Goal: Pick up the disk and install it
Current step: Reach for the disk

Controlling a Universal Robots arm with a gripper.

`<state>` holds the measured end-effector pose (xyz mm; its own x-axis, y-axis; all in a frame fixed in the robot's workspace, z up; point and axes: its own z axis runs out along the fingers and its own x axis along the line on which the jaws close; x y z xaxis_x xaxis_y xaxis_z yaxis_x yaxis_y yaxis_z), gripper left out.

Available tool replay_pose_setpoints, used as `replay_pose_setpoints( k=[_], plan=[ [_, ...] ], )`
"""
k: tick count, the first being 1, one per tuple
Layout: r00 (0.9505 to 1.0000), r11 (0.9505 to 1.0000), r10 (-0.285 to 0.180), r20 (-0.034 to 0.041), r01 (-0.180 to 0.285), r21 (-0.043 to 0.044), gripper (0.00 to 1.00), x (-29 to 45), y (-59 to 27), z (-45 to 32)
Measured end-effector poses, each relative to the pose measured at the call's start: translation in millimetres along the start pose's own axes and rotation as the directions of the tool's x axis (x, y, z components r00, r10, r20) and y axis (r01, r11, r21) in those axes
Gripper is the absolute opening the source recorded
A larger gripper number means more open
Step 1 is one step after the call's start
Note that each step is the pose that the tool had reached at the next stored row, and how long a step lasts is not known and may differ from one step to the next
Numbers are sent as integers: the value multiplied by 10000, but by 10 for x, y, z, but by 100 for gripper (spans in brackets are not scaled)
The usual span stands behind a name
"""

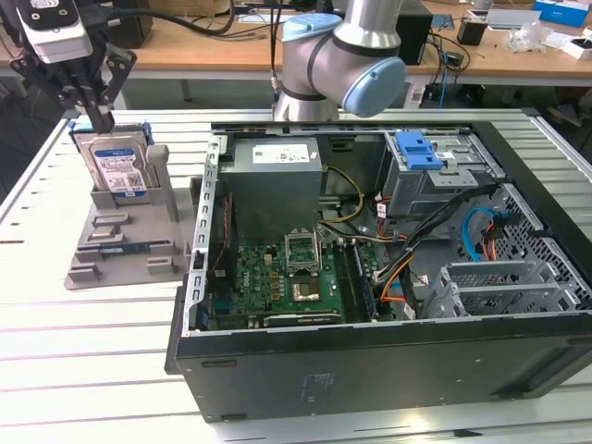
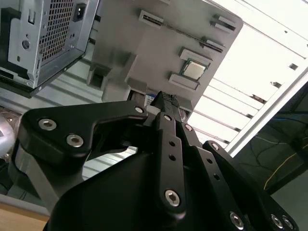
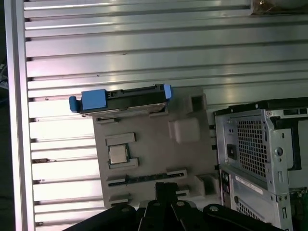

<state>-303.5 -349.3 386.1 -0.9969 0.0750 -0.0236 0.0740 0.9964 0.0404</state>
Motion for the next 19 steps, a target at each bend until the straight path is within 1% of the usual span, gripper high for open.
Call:
replay_pose_setpoints(
  k=[6,10,11,12,15,17,19],
  plan=[
    [10000,10000,2,5,-2,42,10,129,115,27],
    [10000,10000,1,4,-1,66,10,253,190,56],
    [10000,10000,0,7,0,71,10,304,215,67],
    [10000,10000,-1,8,1,73,10,330,227,72],
    [10000,10000,0,8,0,83,10,442,282,97],
    [10000,10000,-2,8,2,85,10,484,305,108],
    [10000,10000,0,6,0,91,10,549,348,125]
  ],
)
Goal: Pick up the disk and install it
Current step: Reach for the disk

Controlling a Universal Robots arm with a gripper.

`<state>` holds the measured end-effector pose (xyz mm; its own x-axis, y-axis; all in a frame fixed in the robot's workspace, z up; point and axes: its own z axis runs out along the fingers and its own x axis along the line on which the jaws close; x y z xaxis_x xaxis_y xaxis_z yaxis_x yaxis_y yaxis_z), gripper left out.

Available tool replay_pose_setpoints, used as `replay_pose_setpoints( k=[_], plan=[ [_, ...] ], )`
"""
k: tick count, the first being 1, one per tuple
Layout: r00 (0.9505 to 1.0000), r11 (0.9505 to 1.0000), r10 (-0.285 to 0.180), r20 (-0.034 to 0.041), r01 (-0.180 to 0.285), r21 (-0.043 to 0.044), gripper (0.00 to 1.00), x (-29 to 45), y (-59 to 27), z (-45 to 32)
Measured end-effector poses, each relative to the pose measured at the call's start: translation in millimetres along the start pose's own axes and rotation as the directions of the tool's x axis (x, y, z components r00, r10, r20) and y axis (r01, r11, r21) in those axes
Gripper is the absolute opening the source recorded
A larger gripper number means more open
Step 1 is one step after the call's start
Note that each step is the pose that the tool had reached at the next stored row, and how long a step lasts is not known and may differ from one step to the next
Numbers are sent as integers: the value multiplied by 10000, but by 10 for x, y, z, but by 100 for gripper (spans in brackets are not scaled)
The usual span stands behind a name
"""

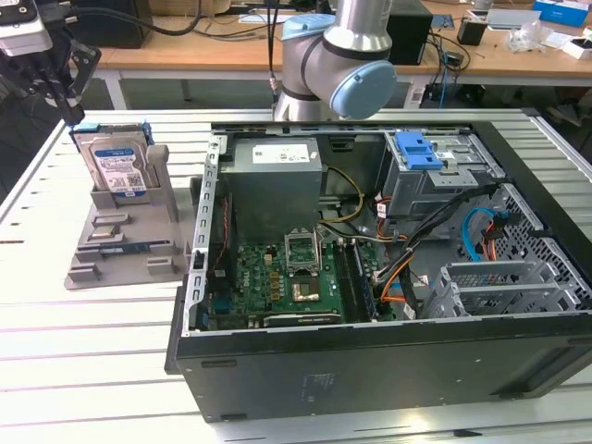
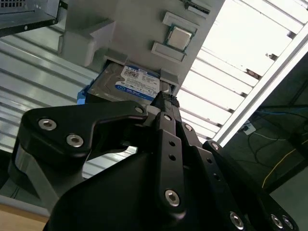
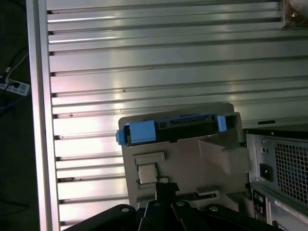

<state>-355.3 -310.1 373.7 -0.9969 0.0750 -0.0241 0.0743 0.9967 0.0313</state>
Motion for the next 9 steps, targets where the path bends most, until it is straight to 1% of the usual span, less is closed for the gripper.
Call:
replay_pose_setpoints(
  k=[2,9],
  plan=[
    [10000,10000,0,3,0,0,10,39,46,12],
    [10000,10000,-1,2,1,0,10,39,50,12]
  ],
)
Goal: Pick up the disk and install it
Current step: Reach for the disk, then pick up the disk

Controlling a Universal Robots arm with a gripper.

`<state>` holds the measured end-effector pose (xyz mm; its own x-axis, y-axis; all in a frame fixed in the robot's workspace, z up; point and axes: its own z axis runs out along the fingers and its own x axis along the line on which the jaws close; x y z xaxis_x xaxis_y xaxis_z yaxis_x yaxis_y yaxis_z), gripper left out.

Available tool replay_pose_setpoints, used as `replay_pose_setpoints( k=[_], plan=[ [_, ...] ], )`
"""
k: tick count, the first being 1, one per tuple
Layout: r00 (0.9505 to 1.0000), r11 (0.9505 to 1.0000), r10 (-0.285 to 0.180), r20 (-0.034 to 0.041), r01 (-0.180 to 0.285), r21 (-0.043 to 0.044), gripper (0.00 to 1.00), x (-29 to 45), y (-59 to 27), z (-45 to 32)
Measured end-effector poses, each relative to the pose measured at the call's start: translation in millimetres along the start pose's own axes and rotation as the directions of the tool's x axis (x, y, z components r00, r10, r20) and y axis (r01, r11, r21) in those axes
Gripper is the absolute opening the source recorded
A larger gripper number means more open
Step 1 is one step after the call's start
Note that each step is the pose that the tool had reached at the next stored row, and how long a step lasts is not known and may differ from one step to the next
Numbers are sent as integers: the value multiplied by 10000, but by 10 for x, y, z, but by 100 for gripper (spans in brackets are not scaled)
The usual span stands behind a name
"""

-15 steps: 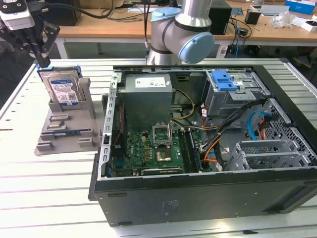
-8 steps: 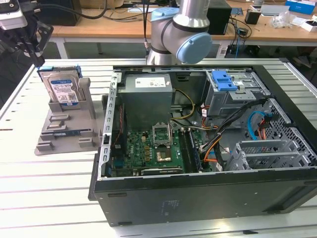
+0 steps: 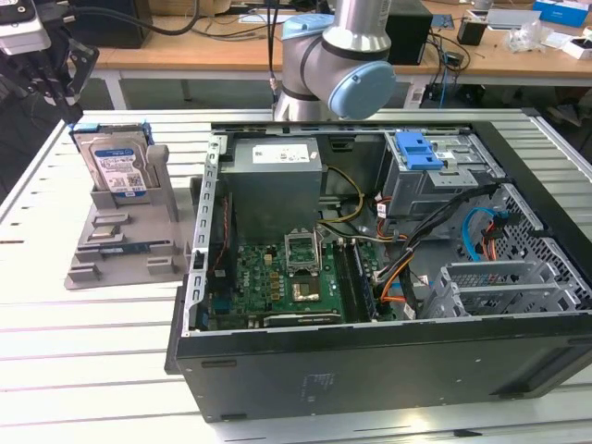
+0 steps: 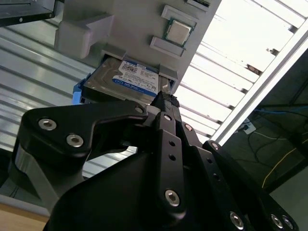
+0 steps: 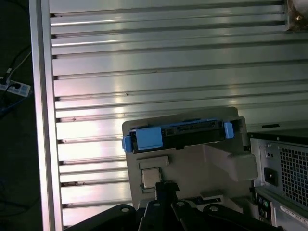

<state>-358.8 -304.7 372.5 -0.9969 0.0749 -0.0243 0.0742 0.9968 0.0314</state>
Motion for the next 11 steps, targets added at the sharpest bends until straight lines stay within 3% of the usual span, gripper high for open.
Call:
replay_pose_setpoints(
  k=[8,11],
  plan=[
    [10000,10000,-19,0,19,0,10,0,3,0],
    [9981,9981,-610,-18,610,-16,10,1,3,0]
  ],
)
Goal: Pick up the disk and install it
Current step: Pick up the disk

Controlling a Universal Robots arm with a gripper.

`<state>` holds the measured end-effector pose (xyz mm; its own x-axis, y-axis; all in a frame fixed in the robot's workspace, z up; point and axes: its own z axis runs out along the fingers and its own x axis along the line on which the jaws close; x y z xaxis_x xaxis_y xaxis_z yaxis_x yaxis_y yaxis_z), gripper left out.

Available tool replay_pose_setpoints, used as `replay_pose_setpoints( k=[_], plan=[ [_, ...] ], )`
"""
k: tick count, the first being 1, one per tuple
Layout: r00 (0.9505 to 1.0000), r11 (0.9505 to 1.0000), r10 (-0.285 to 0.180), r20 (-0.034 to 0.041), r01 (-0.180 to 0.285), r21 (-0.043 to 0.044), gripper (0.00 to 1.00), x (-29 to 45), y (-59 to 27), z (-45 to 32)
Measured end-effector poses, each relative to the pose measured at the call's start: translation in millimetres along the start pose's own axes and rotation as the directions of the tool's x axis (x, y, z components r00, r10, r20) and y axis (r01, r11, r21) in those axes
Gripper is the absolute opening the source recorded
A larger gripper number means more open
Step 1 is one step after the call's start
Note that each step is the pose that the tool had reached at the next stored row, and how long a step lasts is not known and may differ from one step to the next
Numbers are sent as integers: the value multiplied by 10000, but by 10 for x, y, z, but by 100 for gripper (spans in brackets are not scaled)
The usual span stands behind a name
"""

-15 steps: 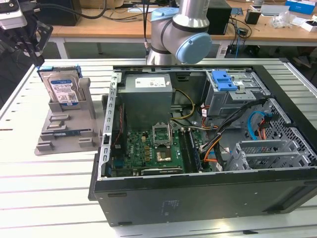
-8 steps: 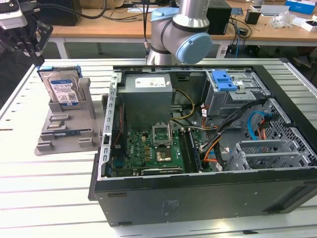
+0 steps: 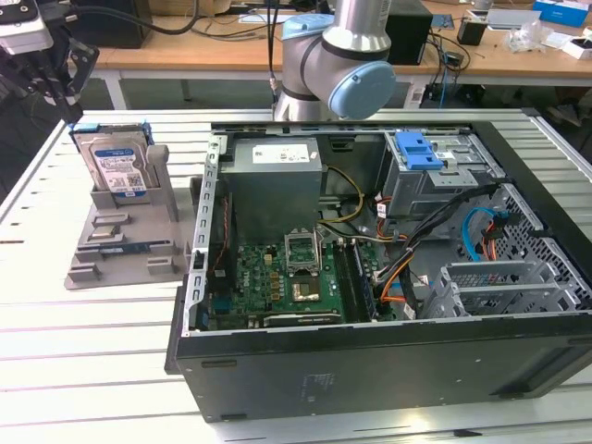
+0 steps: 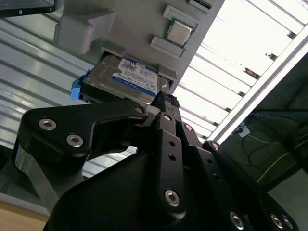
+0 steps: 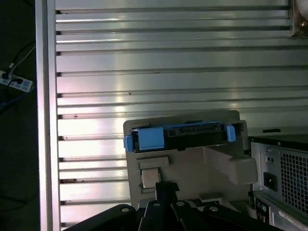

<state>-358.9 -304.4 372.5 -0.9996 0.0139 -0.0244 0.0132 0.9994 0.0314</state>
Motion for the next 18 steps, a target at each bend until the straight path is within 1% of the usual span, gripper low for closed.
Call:
replay_pose_setpoints(
  k=[1,2,4,5,6,7,9,10,13,14,15,16,18],
  plan=[
    [9985,9985,-540,-17,540,-13,10,0,0,0],
    [9964,9964,-846,-27,846,-21,10,0,0,0],
    [9923,9923,-1240,-38,1240,-32,10,0,0,0],
    [9884,9884,-1519,-45,1518,-40,10,0,0,0],
    [9835,9835,-1809,-54,1808,-48,10,0,0,0],
    [9759,9759,-2183,-62,2182,-61,10,0,0,0],
    [9655,9655,-2603,-74,2603,-74,10,0,0,0],
    [9632,9632,-2687,-76,2686,-77,10,0,0,0],
    [9529,9529,-3033,-84,3032,-88,10,0,0,0],
    [9454,9454,-3257,-90,3256,-96,10,0,0,0],
    [9366,9366,-3504,-95,3503,-105,10,0,0,0],
    [9303,9304,-3666,-99,3665,-111,10,0,0,0],
    [9225,9225,-3859,-102,3858,-118,10,0,0,0]
  ],
)
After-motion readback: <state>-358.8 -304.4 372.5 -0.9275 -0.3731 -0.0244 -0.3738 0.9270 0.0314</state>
